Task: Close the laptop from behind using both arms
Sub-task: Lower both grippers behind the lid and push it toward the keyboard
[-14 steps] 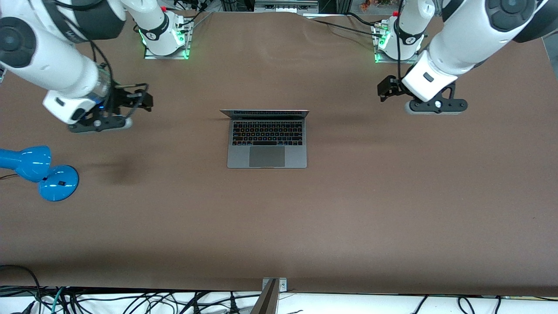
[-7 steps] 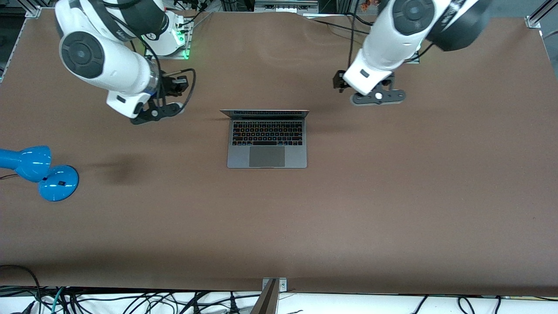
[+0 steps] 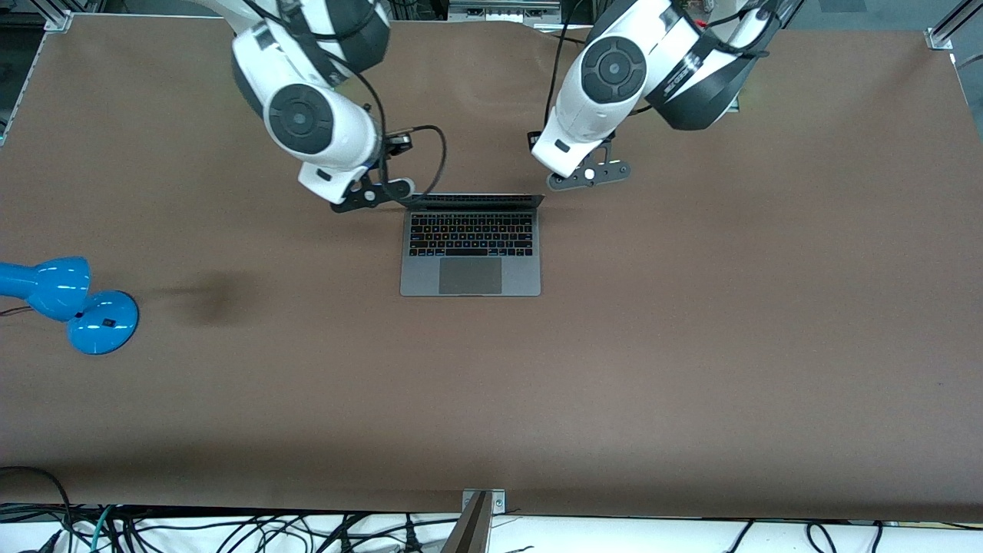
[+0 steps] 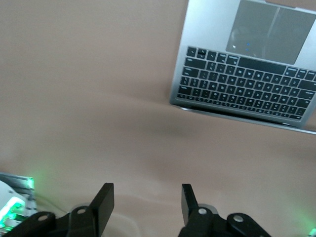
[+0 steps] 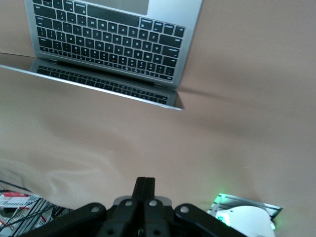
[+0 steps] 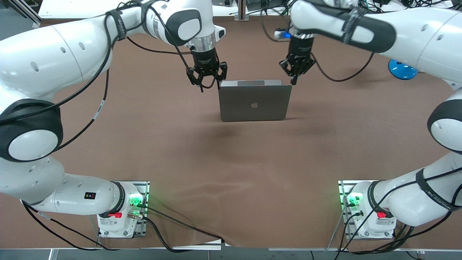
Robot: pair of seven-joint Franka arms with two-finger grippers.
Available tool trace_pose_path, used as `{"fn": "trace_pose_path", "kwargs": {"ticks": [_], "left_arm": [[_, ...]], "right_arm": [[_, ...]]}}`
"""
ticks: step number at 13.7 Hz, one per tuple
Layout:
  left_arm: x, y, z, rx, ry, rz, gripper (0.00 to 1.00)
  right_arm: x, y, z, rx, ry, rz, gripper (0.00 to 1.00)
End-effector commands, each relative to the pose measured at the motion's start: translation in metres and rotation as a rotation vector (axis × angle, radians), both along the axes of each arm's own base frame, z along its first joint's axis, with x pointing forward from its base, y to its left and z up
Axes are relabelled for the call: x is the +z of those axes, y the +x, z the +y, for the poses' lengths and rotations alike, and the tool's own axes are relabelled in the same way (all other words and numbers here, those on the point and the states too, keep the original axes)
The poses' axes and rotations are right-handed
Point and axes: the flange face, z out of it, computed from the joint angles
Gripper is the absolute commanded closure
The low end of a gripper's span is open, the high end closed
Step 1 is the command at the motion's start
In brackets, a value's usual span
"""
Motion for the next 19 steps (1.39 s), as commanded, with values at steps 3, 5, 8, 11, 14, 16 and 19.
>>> {"fn": "trace_pose_path", "kwargs": {"ticks": [3,5,8,11,14,16,19], "left_arm": [[-0.029,-0.002,-0.02,0.021,-0.048,0.018,1.0],[-0.036,0.003,-0.021,0.02,-0.055,0.008,1.0],[-0.047,0.01,-0.023,0.028,-0.078,0.001,1.0],[-0.058,0.018,-0.025,0.014,-0.071,-0.025,1.0],[-0.068,0.026,-0.025,0.028,-0.09,-0.036,1.0],[-0.076,0.031,-0.023,0.023,-0.084,-0.053,1.0],[-0.084,0.043,-0.025,0.033,-0.1,-0.045,1.0]], "right_arm": [[-0.029,-0.006,0.036,-0.059,0.001,-0.01,1.0],[-0.045,-0.005,0.041,-0.059,-0.007,0.001,1.0],[-0.065,-0.001,0.045,-0.071,-0.003,0.017,1.0],[-0.077,0.006,0.043,-0.084,-0.004,0.016,1.0],[-0.081,0.016,0.04,-0.081,0.001,0.016,1.0],[-0.082,0.026,0.035,-0.086,0.002,0.01,1.0],[-0.083,0.039,0.027,-0.101,0.005,0.003,1.0]]}}
